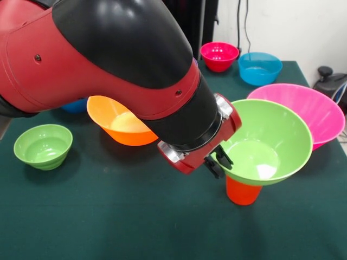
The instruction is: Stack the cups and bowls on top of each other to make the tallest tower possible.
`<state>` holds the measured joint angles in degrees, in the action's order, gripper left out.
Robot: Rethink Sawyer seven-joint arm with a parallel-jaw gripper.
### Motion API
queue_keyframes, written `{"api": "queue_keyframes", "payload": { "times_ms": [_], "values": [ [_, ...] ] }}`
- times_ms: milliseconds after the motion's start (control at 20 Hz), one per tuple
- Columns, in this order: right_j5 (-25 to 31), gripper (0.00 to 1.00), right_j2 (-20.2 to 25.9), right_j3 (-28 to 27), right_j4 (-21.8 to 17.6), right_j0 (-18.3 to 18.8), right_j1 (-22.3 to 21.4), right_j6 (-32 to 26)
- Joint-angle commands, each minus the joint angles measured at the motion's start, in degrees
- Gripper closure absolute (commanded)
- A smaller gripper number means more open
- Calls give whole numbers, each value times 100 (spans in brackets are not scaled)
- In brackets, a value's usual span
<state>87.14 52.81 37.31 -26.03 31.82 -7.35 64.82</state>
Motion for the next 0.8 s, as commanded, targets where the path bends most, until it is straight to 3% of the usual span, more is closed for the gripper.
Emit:
{"api": "queue_keyframes", "payload": {
  "times_ms": [50,800],
  "values": [
    [202,100,-238,-291,-247,-231,-94,-717],
    [105,100,-284,-165,-269,-201,-140,-831]
  ]
}}
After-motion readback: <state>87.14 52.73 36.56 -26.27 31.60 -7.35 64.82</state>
